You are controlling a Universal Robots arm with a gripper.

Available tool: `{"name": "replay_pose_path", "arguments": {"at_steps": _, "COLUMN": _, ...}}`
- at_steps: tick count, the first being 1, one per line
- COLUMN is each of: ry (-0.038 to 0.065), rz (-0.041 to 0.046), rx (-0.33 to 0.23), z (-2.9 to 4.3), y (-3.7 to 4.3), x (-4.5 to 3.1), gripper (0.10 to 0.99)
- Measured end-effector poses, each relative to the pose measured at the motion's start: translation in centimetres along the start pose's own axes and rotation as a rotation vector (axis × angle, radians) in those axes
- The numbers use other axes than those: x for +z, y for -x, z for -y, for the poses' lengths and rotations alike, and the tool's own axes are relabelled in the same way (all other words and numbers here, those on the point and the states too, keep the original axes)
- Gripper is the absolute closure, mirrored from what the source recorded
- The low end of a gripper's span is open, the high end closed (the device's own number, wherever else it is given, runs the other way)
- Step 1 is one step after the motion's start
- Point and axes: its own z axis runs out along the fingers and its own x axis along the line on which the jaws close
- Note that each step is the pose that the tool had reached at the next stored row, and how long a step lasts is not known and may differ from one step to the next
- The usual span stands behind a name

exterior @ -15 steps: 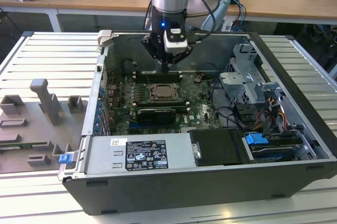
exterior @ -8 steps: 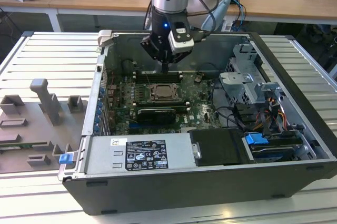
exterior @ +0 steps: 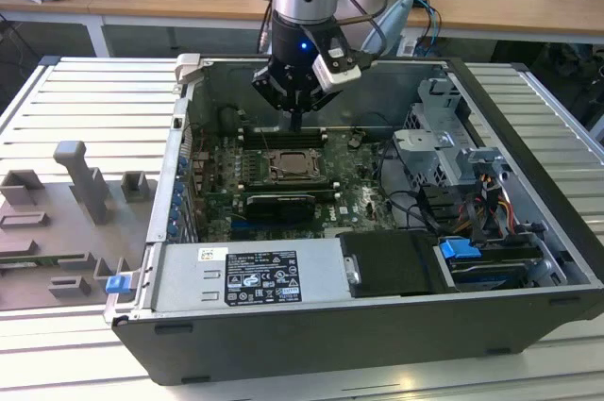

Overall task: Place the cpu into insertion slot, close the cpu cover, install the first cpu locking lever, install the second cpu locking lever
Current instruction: 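Install the first cpu locking lever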

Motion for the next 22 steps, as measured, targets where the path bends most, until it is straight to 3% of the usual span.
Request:
{"name": "replay_pose_path", "arguments": {"at_steps": 6, "ry": 0.002, "rz": -0.0014, "rx": -0.108, "z": 0.01, "y": -0.08, "x": 0.04, "gripper": 0.98}}
{"name": "replay_pose_path", "arguments": {"at_steps": 9, "ry": 0.013, "rz": -0.0012, "rx": -0.109, "z": 0.07, "y": -1.4, "x": 0.1, "gripper": 0.98}}
{"name": "replay_pose_path", "arguments": {"at_steps": 13, "ry": 0.014, "rz": -0.0012, "rx": -0.109, "z": 0.16, "y": -3.38, "x": 0.27, "gripper": 0.98}}
{"name": "replay_pose_path", "arguments": {"at_steps": 16, "ry": 0.014, "rz": -0.0012, "rx": -0.109, "z": 0.23, "y": -5.3, "x": 0.56, "gripper": 0.98}}
{"name": "replay_pose_path", "arguments": {"at_steps": 22, "ry": 0.014, "rz": -0.0012, "rx": -0.109, "z": 0.16, "y": -6.92, "x": 1.04, "gripper": 0.98}}
